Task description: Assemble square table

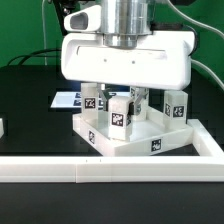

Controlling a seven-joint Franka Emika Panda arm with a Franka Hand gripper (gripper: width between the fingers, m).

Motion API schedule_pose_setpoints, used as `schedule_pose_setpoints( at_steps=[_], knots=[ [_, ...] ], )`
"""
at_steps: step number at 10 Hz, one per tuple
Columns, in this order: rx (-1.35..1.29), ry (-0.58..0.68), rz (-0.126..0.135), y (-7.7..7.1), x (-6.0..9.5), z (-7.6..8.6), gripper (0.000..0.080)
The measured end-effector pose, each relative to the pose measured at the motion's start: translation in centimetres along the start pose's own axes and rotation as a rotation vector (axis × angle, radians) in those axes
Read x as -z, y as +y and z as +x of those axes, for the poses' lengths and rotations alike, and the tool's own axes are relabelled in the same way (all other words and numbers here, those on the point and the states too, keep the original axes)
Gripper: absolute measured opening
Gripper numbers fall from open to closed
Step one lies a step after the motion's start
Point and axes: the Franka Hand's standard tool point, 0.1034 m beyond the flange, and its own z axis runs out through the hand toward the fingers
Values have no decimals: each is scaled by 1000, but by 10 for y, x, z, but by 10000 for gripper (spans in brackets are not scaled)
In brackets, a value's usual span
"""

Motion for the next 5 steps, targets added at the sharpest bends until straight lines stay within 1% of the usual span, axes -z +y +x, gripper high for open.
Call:
schedule_pose_setpoints(
  at_steps=[1,2,4,5],
  knots=[
    [-73,-1,9,0,0,0,290],
    [-118,-1,9,0,0,0,290],
    [-343,-3,9,-7,-1,-4,290],
    [-406,-3,9,-10,-1,-6,290]
  ],
)
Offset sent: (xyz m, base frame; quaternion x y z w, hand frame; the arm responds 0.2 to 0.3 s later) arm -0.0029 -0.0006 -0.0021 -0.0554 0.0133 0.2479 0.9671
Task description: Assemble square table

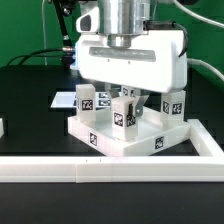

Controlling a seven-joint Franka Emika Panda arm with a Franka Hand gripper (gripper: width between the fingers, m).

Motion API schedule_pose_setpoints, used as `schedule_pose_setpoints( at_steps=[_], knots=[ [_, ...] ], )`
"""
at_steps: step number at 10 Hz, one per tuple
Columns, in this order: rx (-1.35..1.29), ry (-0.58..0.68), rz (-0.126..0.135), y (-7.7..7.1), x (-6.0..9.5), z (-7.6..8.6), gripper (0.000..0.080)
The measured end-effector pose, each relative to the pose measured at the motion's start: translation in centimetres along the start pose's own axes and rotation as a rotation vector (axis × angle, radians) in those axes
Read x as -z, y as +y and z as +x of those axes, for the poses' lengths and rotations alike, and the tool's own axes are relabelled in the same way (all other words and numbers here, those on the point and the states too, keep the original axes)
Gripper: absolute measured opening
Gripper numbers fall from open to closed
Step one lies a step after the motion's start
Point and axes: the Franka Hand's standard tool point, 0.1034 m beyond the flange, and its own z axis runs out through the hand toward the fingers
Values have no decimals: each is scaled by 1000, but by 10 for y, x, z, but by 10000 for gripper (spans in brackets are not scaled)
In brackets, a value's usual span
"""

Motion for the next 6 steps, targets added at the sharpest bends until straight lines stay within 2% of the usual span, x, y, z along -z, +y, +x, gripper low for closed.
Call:
schedule_pose_setpoints(
  at_steps=[3,6],
  knots=[
    [-310,-2,2,-2,0,-3,290],
    [-491,-15,6,-3,0,-5,290]
  ],
)
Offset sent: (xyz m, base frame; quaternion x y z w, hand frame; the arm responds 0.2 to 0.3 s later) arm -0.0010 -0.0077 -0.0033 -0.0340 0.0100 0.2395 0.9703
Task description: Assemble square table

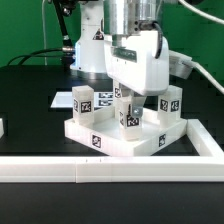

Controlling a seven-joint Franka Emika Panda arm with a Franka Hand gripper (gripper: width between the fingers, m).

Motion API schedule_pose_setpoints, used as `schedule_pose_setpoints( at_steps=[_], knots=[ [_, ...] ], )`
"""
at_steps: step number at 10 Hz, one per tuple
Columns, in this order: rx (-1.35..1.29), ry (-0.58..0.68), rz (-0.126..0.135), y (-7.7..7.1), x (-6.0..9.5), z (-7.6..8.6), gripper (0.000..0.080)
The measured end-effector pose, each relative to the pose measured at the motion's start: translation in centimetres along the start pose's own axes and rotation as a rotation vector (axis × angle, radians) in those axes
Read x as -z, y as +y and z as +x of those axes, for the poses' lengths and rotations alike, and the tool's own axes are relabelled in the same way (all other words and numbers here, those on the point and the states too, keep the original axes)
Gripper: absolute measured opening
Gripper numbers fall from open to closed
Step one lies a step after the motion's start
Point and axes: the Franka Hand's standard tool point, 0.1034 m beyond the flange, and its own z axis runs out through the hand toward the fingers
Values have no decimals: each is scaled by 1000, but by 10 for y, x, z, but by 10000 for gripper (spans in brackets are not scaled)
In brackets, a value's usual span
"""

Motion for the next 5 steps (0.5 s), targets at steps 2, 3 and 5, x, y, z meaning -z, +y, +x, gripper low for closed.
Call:
schedule_pose_setpoints(
  at_steps=[2,3,5],
  knots=[
    [48,0,0,0,0,0,295],
    [50,0,0,0,0,-1,507],
    [238,1,0,-1,0,-4,626]
  ],
)
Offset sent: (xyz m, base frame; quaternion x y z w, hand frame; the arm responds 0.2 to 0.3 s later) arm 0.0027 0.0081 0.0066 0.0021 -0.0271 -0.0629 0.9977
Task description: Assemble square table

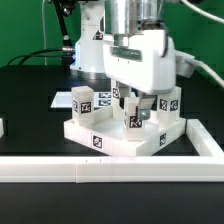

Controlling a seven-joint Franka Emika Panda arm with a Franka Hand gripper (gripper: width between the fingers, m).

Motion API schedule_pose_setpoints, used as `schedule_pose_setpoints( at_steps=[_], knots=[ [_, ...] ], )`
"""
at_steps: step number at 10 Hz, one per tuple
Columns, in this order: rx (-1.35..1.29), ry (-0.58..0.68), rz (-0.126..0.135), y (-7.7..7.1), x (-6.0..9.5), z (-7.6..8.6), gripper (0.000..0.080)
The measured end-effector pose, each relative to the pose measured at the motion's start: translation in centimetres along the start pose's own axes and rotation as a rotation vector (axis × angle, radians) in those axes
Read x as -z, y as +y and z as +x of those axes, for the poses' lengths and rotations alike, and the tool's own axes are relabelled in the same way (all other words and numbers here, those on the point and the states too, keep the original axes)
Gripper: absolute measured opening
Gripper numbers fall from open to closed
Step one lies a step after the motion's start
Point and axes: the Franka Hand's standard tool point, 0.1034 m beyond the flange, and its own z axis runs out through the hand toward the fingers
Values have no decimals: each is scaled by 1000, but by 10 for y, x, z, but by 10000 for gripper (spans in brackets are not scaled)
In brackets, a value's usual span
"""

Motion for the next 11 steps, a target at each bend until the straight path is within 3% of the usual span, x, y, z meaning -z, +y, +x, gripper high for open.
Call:
schedule_pose_setpoints(
  at_steps=[7,11],
  knots=[
    [679,-7,3,-4,0,-9,649],
    [993,2,-8,-4,0,-6,649]
  ],
)
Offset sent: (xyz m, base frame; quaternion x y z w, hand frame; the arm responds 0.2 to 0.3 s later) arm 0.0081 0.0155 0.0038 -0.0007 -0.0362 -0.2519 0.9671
